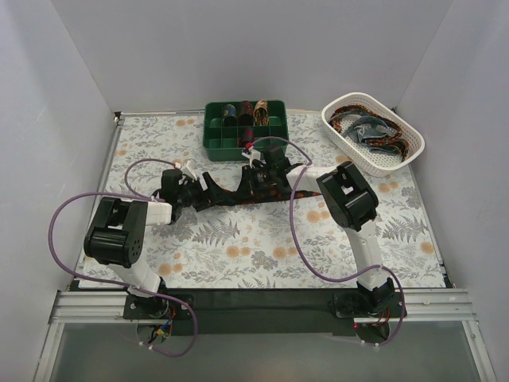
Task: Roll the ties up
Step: Roll the tie
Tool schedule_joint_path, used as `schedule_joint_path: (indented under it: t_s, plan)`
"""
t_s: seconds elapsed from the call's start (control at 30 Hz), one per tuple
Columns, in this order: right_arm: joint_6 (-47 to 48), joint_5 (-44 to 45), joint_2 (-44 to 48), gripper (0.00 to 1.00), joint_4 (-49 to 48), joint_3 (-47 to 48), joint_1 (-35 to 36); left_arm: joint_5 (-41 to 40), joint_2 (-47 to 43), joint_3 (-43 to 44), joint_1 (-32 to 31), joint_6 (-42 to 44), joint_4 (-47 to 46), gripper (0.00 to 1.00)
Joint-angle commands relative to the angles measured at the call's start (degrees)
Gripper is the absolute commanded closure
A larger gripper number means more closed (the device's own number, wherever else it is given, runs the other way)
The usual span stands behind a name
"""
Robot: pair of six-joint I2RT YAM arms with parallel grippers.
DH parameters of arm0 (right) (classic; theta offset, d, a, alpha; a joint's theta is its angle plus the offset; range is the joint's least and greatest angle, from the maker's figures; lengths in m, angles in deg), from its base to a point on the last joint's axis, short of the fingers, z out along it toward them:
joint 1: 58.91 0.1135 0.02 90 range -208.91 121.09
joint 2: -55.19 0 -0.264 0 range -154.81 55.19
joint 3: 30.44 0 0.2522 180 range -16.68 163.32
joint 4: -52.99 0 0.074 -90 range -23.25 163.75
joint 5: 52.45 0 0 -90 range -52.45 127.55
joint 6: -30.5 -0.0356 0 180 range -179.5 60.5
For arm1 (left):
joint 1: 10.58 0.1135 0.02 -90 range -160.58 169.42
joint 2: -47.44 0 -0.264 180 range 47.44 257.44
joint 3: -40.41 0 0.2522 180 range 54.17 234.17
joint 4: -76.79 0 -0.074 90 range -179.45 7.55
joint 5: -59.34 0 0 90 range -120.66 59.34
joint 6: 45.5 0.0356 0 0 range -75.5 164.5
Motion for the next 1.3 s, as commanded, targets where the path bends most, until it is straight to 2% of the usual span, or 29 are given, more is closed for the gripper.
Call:
schedule_joint_path:
  t_s: [0.0, 0.43, 0.53, 0.7, 0.83, 0.97, 1.27]
  plan:
    - [-0.01, -0.79, -1.04, 0.81, -1.34, 2.04, 0.09, -3.72, 2.65, -0.08, -1.53, 1.84, 3.89, 0.30]
    - [-0.36, -0.97, -0.86, 0.82, -1.42, 1.69, 0.00, -9.78, 3.17, 0.19, -3.29, -0.44, 2.22, 0.43]
    - [-0.28, -0.88, -0.51, 0.81, -1.42, 1.34, 0.00, -10.14, 3.53, 0.19, -3.64, -0.80, 1.69, 0.48]
    - [0.25, 0.08, 2.21, 0.81, -1.34, 0.03, 0.00, -11.28, 2.83, -0.69, -3.99, -2.20, 1.43, 0.72]
    - [1.56, 2.98, 6.68, 0.78, -0.90, -2.69, -0.78, -11.54, 1.60, -1.74, -3.99, -3.26, 1.34, 0.84]
    - [3.94, 7.46, 11.00, 0.67, 0.33, -6.20, -2.36, -11.37, 0.28, -3.23, -4.00, -4.84, 0.20, 0.86]
    - [9.47, 21.61, 19.88, 0.62, 3.67, -15.35, -7.11, -10.67, -1.57, -4.29, -4.08, -6.42, -0.59, 0.87]
